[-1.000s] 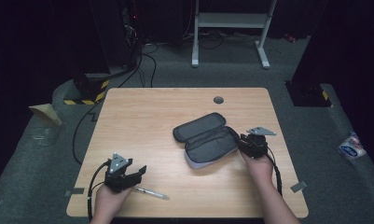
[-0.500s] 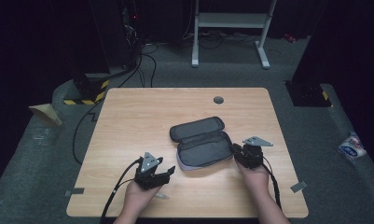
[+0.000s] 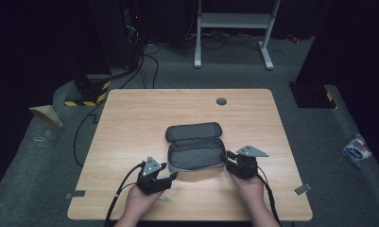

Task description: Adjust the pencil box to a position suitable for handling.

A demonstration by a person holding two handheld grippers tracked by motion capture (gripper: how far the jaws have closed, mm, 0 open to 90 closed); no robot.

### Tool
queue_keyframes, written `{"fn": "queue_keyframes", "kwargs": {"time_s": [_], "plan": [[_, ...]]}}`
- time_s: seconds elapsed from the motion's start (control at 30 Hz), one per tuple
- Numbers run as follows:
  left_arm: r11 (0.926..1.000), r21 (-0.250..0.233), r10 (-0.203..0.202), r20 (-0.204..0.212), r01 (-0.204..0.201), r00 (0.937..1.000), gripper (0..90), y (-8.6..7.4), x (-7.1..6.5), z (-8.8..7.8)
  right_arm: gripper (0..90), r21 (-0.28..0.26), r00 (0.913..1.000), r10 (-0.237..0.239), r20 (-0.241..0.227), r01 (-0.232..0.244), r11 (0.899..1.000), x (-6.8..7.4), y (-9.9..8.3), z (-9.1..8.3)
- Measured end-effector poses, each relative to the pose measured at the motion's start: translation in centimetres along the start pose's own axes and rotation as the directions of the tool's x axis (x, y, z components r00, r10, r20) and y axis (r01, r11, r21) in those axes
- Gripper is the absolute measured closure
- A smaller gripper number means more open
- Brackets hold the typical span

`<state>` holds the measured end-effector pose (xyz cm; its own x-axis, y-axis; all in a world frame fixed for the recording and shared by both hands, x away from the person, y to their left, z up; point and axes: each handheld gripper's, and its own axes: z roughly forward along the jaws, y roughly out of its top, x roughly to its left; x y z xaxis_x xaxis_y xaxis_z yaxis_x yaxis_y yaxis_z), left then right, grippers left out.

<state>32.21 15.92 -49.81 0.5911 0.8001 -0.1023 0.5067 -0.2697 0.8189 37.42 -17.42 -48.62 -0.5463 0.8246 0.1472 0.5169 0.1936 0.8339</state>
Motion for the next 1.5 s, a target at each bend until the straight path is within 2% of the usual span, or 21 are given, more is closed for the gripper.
{"fn": "queue_keyframes", "kwargs": {"time_s": [0.07, 0.1, 0.13, 0.17, 0.2, 0.27, 0.3, 0.37, 0.4, 0.47, 0.9, 0.93, 1.13, 1.33, 1.5], "plan": [[0.9999, 0.008, 0.012, -0.008, -0.012, 0.9999, 39.4, 0.0, -0.1, 0.1, 56.4, -0.001, 0.9999, -0.012, 0.003, 0.012, 1.000, -0.1, 0.1, -0.8], [0.9999, 0.009, 0.009, -0.006, -0.009, 0.9999, 38.4, 0.0, -0.1, 0.1, 54.5, 0.004, 1.0000, -0.007, 0.004, 0.007, 1.000, -0.2, 0.1, -1.2], [1.0000, 0.007, 0.000, 0.005, 0.000, 1.0000, 36.9, 0.0, -0.3, 0.3, 50.2, 0.011, 0.9998, -0.021, -0.001, 0.021, 1.000, -0.4, -0.1, -1.6], [1.0000, 0.009, 0.001, -0.002, -0.001, 1.0000, 35.1, 0.0, -0.4, 0.5, 47.4, 0.020, 0.9996, -0.026, -0.005, 0.026, 0.999, -0.5, -0.3, -1.7], [1.0000, 0.009, 0.001, -0.002, -0.001, 1.0000, 34.7, 0.0, -0.4, 0.5, 47.4, 0.020, 0.9996, -0.026, -0.005, 0.026, 0.999, -0.5, -0.3, -1.7], [0.9996, 0.020, 0.021, -0.030, -0.021, 0.9993, 35.0, 0.1, -0.5, 0.8, 44.5, 0.036, 0.9994, -0.033, -0.004, 0.033, 0.999, -0.4, -0.9, -1.7], [0.9998, 0.019, 0.003, -0.037, -0.002, 0.9993, 35.8, 0.0, -0.6, 1.0, 44.2, 0.047, 0.9994, -0.033, -0.012, 0.033, 0.998, -0.3, -1.1, -1.5], [0.9995, 0.031, 0.001, -0.061, 0.001, 0.9981, 39.7, 0.0, -0.4, 1.4, 44.1, 0.072, 0.9984, -0.054, -0.014, 0.055, 0.996, 0.0, -1.6, -0.9], [0.9995, 0.031, 0.001, -0.061, 0.001, 0.9981, 40.3, 0.0, -0.4, 1.4, 44.1, 0.078, 0.9987, -0.049, -0.012, 0.050, 0.996, 0.1, -1.7, -0.7], [0.9994, 0.033, 0.008, -0.093, -0.005, 0.9956, 42.9, -0.1, -0.4, 1.9, 44.6, 0.085, 0.9981, -0.061, -0.010, 0.061, 0.994, 0.2, -1.8, -0.1], [0.9997, 0.017, -0.014, -0.144, 0.017, 0.9895, 52.1, 0.6, 1.1, 2.6, 47.1, 0.091, 0.9984, -0.056, -0.001, 0.056, 0.994, 1.3, -1.9, 1.6], [0.9998, 0.011, -0.016, -0.146, 0.018, 0.9892, 54.6, 0.7, 1.2, 2.5, 47.1, 0.094, 0.9982, -0.059, -0.001, 0.059, 0.994, 1.4, -1.8, 1.7], [0.9991, 0.023, -0.033, -0.148, 0.036, 0.9884, 55.9, 1.2, 2.0, 2.6, 47.0, 0.095, 0.9968, -0.080, 0.002, 0.079, 0.992, 1.7, -1.4, 2.1], [0.9995, 0.030, -0.006, -0.155, 0.011, 0.9879, 57.7, 1.3, 2.1, 2.6, 47.0, 0.101, 0.9981, -0.061, 0.009, 0.060, 0.993, 1.8, -1.2, 2.3], [0.9992, 0.036, -0.012, -0.144, 0.017, 0.9895, 56.6, 1.3, 2.3, 2.3, 46.9, 0.103, 0.9975, -0.070, 0.011, 0.069, 0.992, 1.7, -1.1, 2.3]]}}
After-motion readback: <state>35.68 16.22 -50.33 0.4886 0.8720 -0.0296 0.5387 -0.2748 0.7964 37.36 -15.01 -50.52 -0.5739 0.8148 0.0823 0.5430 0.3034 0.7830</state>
